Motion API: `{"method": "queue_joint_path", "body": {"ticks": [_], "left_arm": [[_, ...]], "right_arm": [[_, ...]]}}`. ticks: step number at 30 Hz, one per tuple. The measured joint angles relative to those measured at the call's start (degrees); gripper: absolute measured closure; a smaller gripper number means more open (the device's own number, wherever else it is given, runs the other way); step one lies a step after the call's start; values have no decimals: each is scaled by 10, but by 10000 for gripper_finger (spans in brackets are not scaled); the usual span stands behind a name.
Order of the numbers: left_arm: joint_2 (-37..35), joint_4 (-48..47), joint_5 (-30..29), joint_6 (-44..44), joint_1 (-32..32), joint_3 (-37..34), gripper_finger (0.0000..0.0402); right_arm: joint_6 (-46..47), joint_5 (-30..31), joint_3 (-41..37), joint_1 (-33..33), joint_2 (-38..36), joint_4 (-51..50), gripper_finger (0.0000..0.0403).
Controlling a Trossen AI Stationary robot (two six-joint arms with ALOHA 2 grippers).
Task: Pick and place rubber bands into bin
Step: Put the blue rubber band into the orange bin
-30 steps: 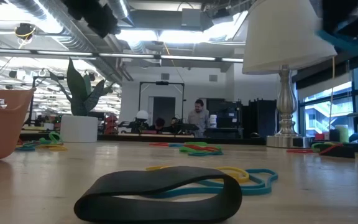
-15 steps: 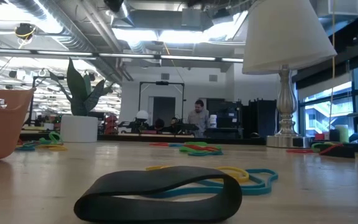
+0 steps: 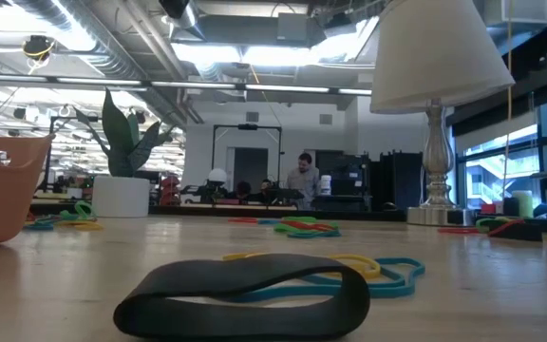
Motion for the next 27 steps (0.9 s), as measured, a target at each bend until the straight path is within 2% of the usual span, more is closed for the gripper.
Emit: {"method": "queue_joint_path", "body": {"ticks": [9, 16, 22, 27], "left_arm": [[10, -6, -1, 0, 0, 0, 205], [14, -5, -7, 0, 6, 0, 297], [14, -6, -9, 0, 10, 0, 382], [15, -23, -9, 5, 10, 0, 398]], "right_arm": [[-19, -18, 0, -4, 0, 25, 403], [-18, -18, 0, -4, 0, 22, 403], [5, -26, 0, -4, 0, -25, 388], [97, -35, 0, -4, 0, -96, 355]]}}
